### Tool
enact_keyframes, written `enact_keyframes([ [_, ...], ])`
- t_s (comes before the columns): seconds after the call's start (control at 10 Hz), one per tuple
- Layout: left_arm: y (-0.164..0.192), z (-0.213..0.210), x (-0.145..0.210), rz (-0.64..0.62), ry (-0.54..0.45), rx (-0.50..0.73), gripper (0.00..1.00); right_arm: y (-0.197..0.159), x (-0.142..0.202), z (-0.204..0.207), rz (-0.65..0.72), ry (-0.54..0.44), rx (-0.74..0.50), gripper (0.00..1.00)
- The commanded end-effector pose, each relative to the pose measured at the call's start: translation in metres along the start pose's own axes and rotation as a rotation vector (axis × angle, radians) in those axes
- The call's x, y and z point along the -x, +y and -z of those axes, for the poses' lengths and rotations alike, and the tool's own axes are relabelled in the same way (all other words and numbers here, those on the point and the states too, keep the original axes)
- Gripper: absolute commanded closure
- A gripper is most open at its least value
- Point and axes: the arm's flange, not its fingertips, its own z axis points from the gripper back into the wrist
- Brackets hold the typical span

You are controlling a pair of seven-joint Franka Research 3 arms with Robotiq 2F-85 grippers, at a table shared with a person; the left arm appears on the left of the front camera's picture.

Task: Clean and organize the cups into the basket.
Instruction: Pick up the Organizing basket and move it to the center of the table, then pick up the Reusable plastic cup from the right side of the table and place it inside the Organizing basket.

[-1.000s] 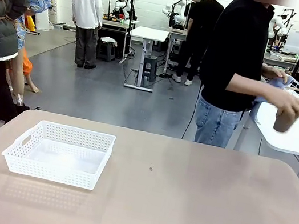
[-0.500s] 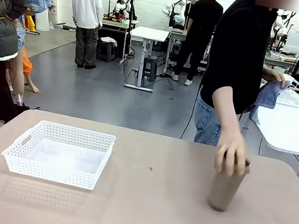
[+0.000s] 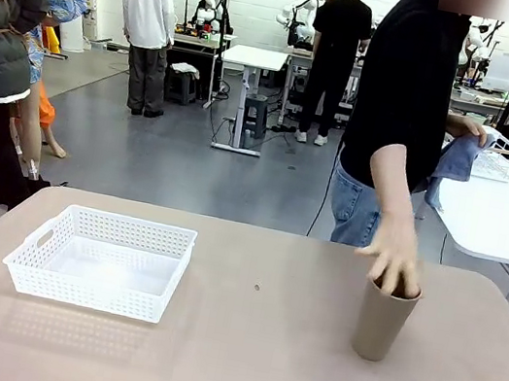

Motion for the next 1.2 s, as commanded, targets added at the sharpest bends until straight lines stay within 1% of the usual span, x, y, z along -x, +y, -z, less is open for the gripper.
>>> enact_keyframes([
  [0.0, -0.003, 0.011, -0.002, 0.083, 0.031, -0.083, 0.0, 0.0, 0.0, 0.0, 0.0, 0.0, 0.0, 0.0],
  [0.1, -0.011, 0.026, -0.004, 0.159, 0.041, -0.182, 0.0, -0.001, 0.003, 0.017, -0.161, 0.191, 0.018, 0.0],
  [0.2, -0.025, 0.041, -0.012, 0.252, 0.044, -0.303, 0.0, 0.0, -0.001, 0.038, -0.306, 0.268, 0.062, 0.0],
  [0.3, -0.038, 0.051, -0.023, 0.285, 0.069, -0.372, 0.0, -0.004, -0.009, 0.053, -0.389, 0.305, 0.11, 0.0],
  [0.4, -0.05, 0.064, -0.034, 0.305, 0.096, -0.457, 0.0, -0.011, -0.017, 0.068, -0.447, 0.298, 0.151, 0.0],
  [0.5, -0.057, 0.077, -0.044, 0.315, 0.141, -0.569, 0.0, -0.02, -0.024, 0.08, -0.493, 0.27, 0.177, 0.0],
  [0.6, -0.062, 0.093, -0.056, 0.304, 0.177, -0.669, 0.0, -0.029, -0.029, 0.093, -0.549, 0.232, 0.197, 0.0],
  [0.7, -0.063, 0.108, -0.068, 0.286, 0.205, -0.754, 0.0, -0.035, -0.03, 0.103, -0.607, 0.222, 0.208, 0.0],
  [0.8, -0.06, 0.122, -0.078, 0.271, 0.226, -0.83, 0.0, -0.04, -0.03, 0.111, -0.662, 0.225, 0.226, 0.0],
  [0.9, -0.054, 0.135, -0.085, 0.247, 0.278, -0.906, 0.0, -0.045, -0.029, 0.117, -0.706, 0.197, 0.265, 0.0],
  [1.0, -0.043, 0.148, -0.092, 0.231, 0.292, -0.973, 0.0, -0.051, -0.027, 0.122, -0.739, 0.206, 0.289, 0.0],
  [1.1, -0.033, 0.159, -0.098, 0.232, 0.287, -1.031, 0.0, -0.054, -0.026, 0.123, -0.734, 0.233, 0.301, 0.0],
])
